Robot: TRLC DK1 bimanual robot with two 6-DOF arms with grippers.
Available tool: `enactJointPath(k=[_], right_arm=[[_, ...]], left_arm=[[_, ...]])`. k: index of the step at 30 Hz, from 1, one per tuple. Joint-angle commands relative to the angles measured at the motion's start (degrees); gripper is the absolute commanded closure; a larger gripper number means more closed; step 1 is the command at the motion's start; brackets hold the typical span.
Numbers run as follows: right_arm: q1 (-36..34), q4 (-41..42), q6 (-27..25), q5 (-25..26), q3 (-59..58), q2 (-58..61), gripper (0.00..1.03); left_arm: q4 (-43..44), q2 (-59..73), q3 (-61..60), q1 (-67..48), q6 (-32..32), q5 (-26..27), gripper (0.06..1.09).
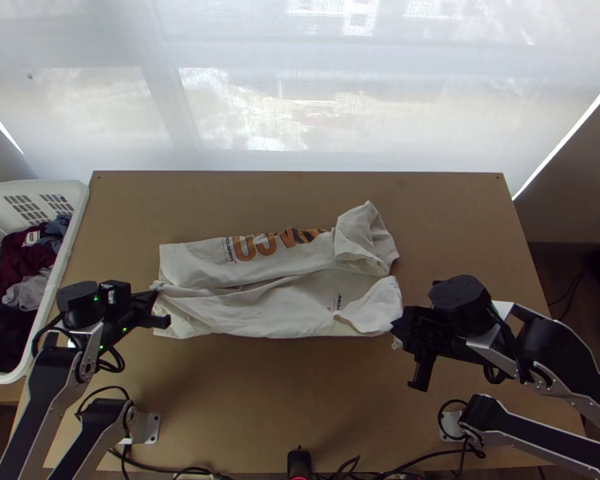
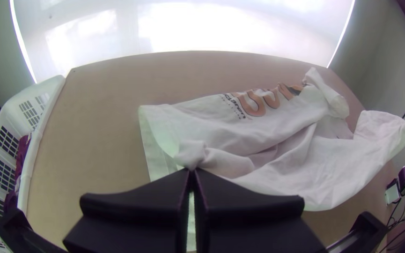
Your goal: Fold the t-shirt
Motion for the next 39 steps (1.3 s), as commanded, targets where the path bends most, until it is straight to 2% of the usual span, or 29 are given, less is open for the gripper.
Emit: enactJointPath(k=[1,6,9,11,12,15,23,26,39], right_arm=[[0.13,-0.01,-0.03,0.09,-0.65,1.35,1.0],[-0.13,0.07,0.06,0.09,-0.83,1.79,1.0],[-0.13,-0.01,0.06,0.09,-0.83,2.23,1.0],[-0.13,-0.01,0.06,0.09,-0.65,2.4,1.0],[-0.13,-0.01,0.06,0.09,-0.65,2.49,1.0],[-0.13,-0.01,0.06,0.09,-0.57,2.58,1.0],[-0.22,-0.19,0.15,0.09,-1.0,2.32,1.0],[-0.13,-0.1,0.06,0.09,-1.09,2.4,1.0],[0.04,-0.19,0.06,0.09,-1.27,2.4,1.0]], left_arm=[[10.06,9.73,-3.45,-3.24,-1.15,0.17,1.05],[15.5,18.08,-3.72,-6.58,-1.68,0.17,1.04],[16.38,23.0,-2.22,-7.55,-1.68,0.17,0.8],[16.3,24.41,-1.69,-7.64,-1.68,0.17,0.53],[16.12,24.32,-1.69,-7.64,-1.59,0.17,0.45],[13.31,21.77,-1.52,-6.76,-1.24,0.17,0.37],[1.53,11.84,-1.78,1.94,4.65,5.97,0.36],[0.12,11.66,-2.31,2.82,6.32,6.5,0.36],[-1.46,16.41,1.29,6.51,6.58,9.84,0.36]])
